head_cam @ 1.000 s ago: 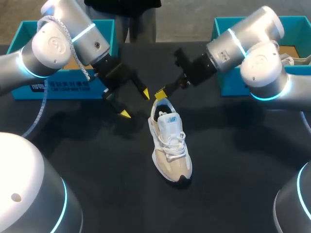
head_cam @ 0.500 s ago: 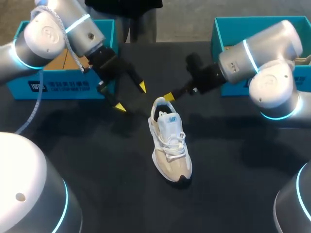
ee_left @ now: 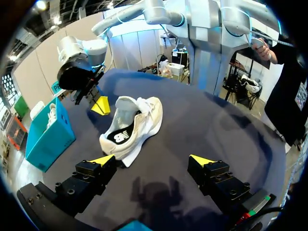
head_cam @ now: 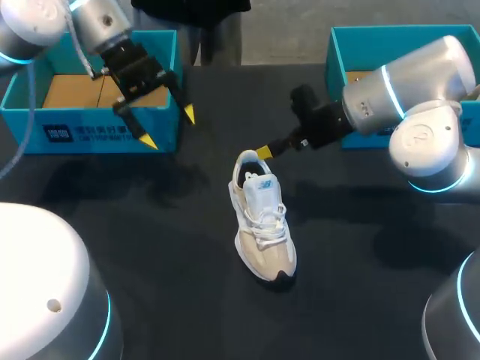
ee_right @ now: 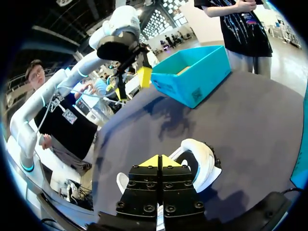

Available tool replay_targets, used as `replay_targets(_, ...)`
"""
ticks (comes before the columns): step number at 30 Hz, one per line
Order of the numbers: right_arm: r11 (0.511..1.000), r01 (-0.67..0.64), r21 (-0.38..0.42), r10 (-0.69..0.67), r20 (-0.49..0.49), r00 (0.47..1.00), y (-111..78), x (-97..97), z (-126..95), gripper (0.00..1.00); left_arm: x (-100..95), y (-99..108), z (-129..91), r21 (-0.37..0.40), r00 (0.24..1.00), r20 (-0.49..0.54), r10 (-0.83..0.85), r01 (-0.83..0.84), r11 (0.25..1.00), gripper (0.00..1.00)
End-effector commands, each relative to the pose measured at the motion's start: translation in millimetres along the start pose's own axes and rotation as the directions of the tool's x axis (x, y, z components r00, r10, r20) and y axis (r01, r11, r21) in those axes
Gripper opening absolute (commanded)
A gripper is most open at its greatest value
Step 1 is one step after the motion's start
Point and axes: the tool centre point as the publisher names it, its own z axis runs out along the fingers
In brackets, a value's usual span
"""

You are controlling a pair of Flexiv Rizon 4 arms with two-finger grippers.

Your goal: Take the shoe out of the shoebox, open the shoe tongue, remove and reinsert the insole, then place the shoe into the shoebox

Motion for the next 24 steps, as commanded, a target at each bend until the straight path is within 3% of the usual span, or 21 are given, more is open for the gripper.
replay_targets(1, 0.995, -0.081, 0.062, 0.074, 0.112, 0.991, 6.4, 6.5, 6.2, 0.00, 14.5, -12.4, -28.1, -0.043, 1.000, 0.019, -0.006, 0.007, 0.999, 1.00)
replay_targets(7, 0.972, -0.214, 0.099, 0.173, 0.314, 0.933, 7.1, 9.8, 8.2, 0.00, 23.0, -13.7, -47.4, -0.074, 0.998, 0.058, -0.020, 0.025, 0.997, 1.00)
replay_targets(12, 0.954, -0.261, 0.149, 0.161, 0.479, 0.863, 9.9, 13.1, 9.7, 0.00, 29.5, -6.3, -59.8, -0.087, 0.995, 0.084, -0.057, 0.064, 0.994, 1.00)
replay_targets(17, 0.936, -0.284, 0.210, 0.121, 0.566, 0.815, 15.5, 17.0, 13.5, 0.00, 32.2, -3.0, -66.2, -0.090, 0.994, 0.077, -0.082, 0.089, 0.992, 1.00)
replay_targets(24, 0.917, -0.327, 0.229, 0.116, 0.631, 0.767, 9.2, 21.3, 13.5, 0.00, 38.7, 2.4, -78.5, -0.097, 0.990, 0.076, -0.117, 0.125, 0.987, 1.00)
